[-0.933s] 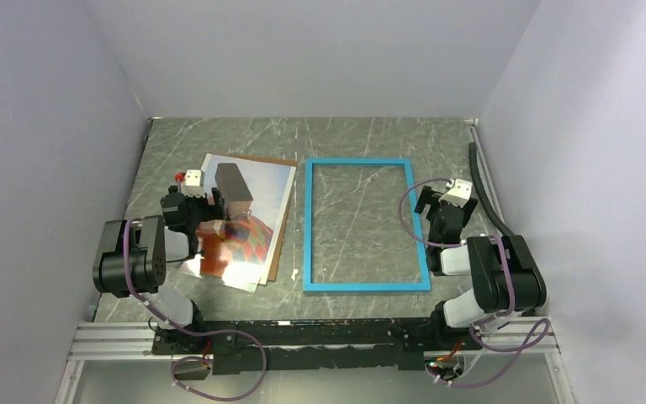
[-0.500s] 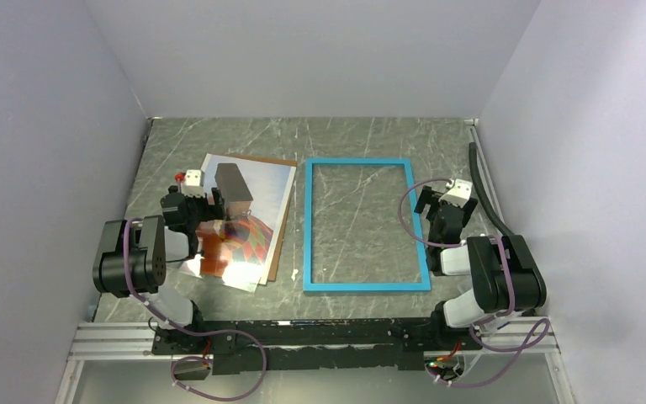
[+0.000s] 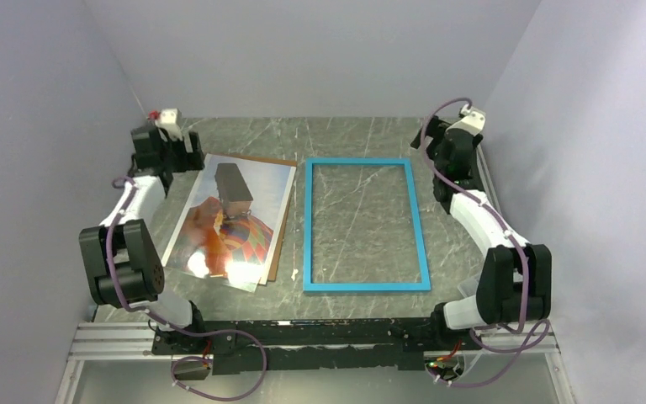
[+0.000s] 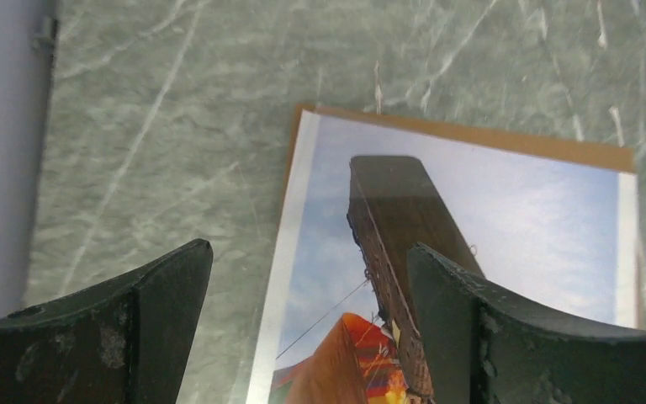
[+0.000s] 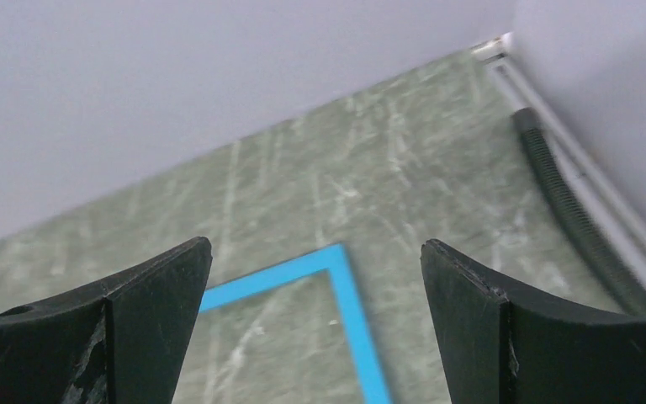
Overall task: Put the photo into the frame
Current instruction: Turn over the photo frame at the center of the board.
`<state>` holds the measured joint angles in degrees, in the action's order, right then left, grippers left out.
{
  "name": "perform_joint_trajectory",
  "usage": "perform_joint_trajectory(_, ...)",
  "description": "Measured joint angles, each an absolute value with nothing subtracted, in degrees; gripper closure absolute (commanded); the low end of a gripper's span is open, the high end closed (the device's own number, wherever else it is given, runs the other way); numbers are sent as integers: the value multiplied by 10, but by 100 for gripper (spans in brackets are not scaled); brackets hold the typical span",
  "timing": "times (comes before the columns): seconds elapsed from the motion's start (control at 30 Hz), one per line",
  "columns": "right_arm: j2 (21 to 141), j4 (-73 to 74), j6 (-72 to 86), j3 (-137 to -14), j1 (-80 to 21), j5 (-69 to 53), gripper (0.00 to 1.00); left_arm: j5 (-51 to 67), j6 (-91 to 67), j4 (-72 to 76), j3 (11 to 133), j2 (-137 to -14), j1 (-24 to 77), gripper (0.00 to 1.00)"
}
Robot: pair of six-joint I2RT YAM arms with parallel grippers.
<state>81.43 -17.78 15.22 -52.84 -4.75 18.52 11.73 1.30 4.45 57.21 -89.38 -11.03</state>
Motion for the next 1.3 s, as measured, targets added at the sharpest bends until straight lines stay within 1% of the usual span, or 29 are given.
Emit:
perform_joint_trajectory(0.13,816,-89,244,-585,-24,86,0,124,8,-119,704,-894,-127,9)
perform_joint_trajectory(0.2,829,-56,262,-601,-36,55,0,128,1,-192,758,-896,-135,9)
perform_joint_trajectory(0.3,841,17,260,-613,-108,83,0,130,-6,-270,805,-896,-142,8)
perform_joint_trajectory(0.37,856,72,257,-641,-177,119,0,136,-9,-315,824,-896,-143,8)
perform_joint_trajectory(0.43,862,99,274,-658,-226,119,0,143,-11,-347,829,-896,-143,8)
perform_joint_trajectory(0.47,861,105,284,-660,-232,110,0,146,-12,-362,829,-896,-143,8)
perform_joint_trajectory(0.57,868,146,307,-679,-213,87,0,154,-12,-399,829,-894,-143,8)
perform_joint_trajectory(0.63,912,219,311,-749,-220,145,0,156,-12,-415,828,-889,-143,9)
perform_joint_trajectory(0.73,983,251,310,-829,-298,213,0,161,-12,-430,828,-874,-143,9)
perform_joint_trajectory(0.87,1032,295,317,-835,-420,253,1,168,-12,-447,828,-857,-143,10)
perform_joint_trajectory(0.93,1055,313,324,-835,-454,258,2,169,-12,-453,826,-855,-143,10)
perform_joint_trajectory(1.17,1123,356,351,-841,-503,280,3,177,-11,-471,805,-855,-143,10)
perform_joint_trajectory(1.3,1146,363,361,-861,-521,280,6,180,-11,-479,792,-855,-143,10)
